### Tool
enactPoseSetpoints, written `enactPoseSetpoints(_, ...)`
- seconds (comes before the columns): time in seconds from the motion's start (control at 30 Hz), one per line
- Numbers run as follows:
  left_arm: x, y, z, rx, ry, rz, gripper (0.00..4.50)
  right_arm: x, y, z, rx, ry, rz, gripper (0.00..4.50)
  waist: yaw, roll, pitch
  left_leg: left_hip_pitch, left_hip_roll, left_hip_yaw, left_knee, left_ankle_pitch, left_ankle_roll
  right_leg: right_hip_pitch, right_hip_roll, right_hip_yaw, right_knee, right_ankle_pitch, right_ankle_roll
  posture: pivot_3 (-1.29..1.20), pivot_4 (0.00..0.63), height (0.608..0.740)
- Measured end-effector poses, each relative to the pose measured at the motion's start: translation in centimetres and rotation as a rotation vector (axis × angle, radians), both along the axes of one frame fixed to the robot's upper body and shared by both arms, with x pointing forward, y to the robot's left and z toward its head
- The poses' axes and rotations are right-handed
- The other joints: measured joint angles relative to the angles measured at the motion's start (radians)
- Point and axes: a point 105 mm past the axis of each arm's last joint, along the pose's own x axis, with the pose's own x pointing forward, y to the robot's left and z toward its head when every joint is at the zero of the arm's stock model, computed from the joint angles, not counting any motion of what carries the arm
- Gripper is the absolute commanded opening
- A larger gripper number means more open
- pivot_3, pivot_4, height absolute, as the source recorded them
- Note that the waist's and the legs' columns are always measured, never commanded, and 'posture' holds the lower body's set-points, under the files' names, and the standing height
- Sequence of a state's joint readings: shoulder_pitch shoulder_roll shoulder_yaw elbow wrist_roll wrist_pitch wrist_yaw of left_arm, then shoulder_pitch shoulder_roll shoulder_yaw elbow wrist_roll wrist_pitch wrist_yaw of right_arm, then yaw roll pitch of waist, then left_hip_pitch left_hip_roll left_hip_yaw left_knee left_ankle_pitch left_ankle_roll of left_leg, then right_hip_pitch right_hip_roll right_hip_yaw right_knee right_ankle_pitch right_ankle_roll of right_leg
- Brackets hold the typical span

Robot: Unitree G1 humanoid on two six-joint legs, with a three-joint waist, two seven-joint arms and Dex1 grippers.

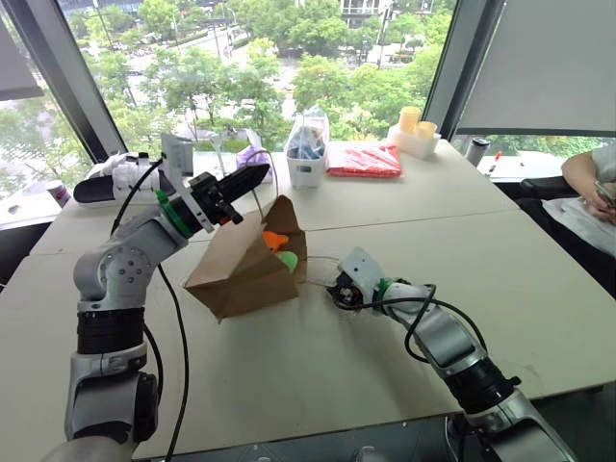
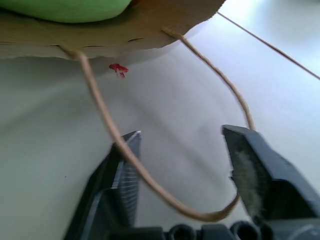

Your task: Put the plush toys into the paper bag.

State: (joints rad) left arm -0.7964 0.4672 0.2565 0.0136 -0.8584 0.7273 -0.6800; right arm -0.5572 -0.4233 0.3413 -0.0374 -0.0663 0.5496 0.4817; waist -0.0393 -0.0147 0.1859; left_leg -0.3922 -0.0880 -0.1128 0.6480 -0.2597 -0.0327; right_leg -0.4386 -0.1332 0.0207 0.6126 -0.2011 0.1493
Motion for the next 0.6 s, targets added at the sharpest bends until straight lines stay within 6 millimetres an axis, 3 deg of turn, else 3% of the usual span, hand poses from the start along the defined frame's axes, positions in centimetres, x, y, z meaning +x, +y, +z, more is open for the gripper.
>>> enactPoseSetpoints(0.07,0.0,0.0,0.0,0.0,0.001,0.001,0.0,-0.3,0.0,0.9,-0.035,-0.059,0.026,0.23,0.002,0.0,0.0,0.0,0.0,0.0,0.0,0.0,0.0,0.0,0.0,0.0,0.0,0.0,0.0,0.0,0.15,0.74)
enactPoseSetpoints(0.1,0.0,0.0,0.0,0.0,0.001,0.002,0.0,-0.5,0.0,1.2,-0.05,-0.08,0.037,0.04,0.003,0.0,0.0,0.0,0.0,0.0,0.0,0.0,0.0,0.0,0.0,0.0,0.0,0.0,0.0,0.0,0.15,0.74)
enactPoseSetpoints(0.23,0.0,0.0,0.0,-0.001,0.002,0.002,0.0,-1.3,-0.1,1.7,-0.096,-0.121,0.071,0.04,0.004,0.0,0.0,0.0,0.0,0.0,0.0,0.0,0.0,0.0,0.0,0.0,0.0,0.0,0.0,0.0,0.15,0.74)
enactPoseSetpoints(0.3,0.0,0.0,0.0,-0.001,0.002,0.002,0.0,-1.4,-0.8,3.0,-0.142,-0.17,0.076,0.04,0.005,0.0,0.0,0.0,0.0,0.0,0.0,0.0,0.0,0.0,0.0,0.0,0.0,0.0,0.0,0.0,0.15,0.74)
enactPoseSetpoints(0.37,0.1,0.0,0.0,-0.001,0.003,0.001,0.0,-1.1,-1.5,5.2,-0.173,-0.237,0.071,0.04,0.006,0.0,0.0,0.0,0.0,0.0,0.001,0.0,0.0,0.0,0.0,0.0,0.0,0.0,0.0,0.0,0.15,0.74)
enactPoseSetpoints(0.53,0.1,-0.6,0.0,-0.033,-0.005,-0.011,0.0,-0.9,-4.4,13.9,-0.384,-0.584,0.052,0.04,0.021,0.0,0.0,0.0,0.0,0.003,0.0,0.0,0.0,0.001,0.0,-0.001,-0.002,0.0,0.0,0.0,0.15,0.74)
enactPoseSetpoints(0.6,0.1,-0.9,0.0,-0.052,-0.008,-0.017,0.0,-1.2,-4.6,15.9,-0.463,-0.697,0.078,0.04,0.024,0.0,0.0,0.0,0.0,0.004,0.0,0.0,0.0,0.002,0.0,-0.001,-0.002,0.0,0.0,0.0,0.15,0.74)
